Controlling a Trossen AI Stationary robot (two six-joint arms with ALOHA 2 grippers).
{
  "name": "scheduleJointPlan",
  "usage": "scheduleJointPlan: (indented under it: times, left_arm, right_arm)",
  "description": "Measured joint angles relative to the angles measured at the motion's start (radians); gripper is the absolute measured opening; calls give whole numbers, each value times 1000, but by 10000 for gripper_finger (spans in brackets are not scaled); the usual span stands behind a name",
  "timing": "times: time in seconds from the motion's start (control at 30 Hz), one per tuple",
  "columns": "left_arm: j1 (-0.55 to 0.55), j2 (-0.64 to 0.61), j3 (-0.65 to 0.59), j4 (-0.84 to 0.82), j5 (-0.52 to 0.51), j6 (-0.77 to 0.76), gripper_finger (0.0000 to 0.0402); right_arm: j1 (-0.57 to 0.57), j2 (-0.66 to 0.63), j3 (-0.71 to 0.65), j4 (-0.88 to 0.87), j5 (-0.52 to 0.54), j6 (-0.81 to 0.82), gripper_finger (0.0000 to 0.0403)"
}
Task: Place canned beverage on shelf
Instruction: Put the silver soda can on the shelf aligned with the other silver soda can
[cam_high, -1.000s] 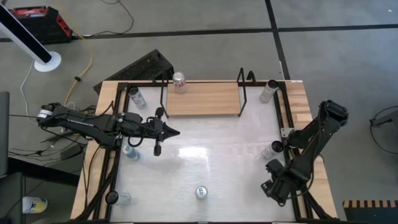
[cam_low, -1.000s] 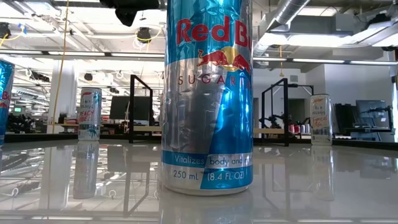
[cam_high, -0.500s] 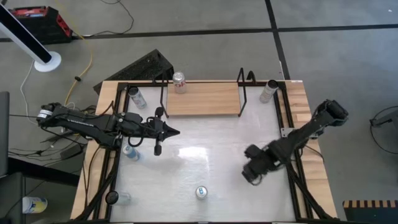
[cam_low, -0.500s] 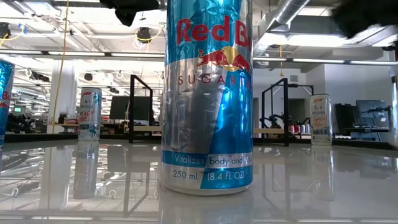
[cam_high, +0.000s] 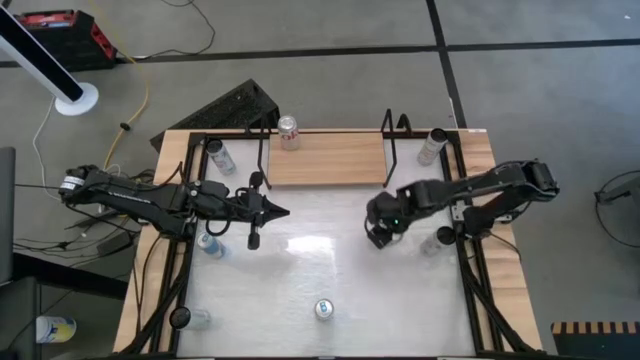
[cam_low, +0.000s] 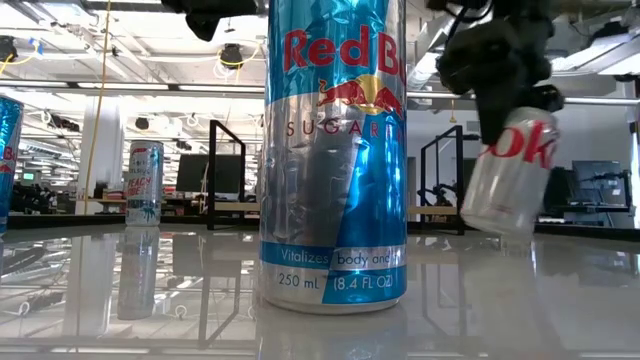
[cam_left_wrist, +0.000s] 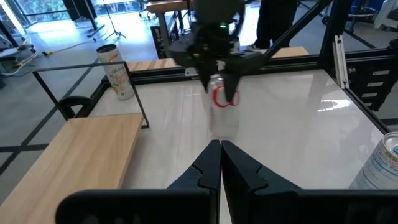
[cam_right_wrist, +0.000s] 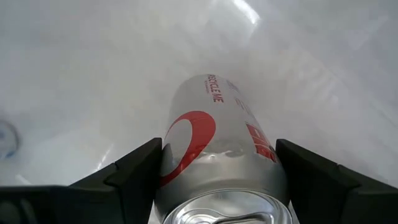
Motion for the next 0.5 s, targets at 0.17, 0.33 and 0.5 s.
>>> scheduleJointPlan:
  times: [0.17, 0.33, 0.5]
  left_arm:
    - [0, 0, 0, -8, 0, 0, 0]
    - [0, 0, 0, -16, 0, -1, 0]
    - [0, 0, 0, -29, 0, -2, 0]
  right_arm:
    - [-65, 0, 0, 0, 0, -27, 319]
    - [-83, 0, 0, 5, 0, -51, 376]
    - [-81, 0, 0, 21, -1, -74, 391]
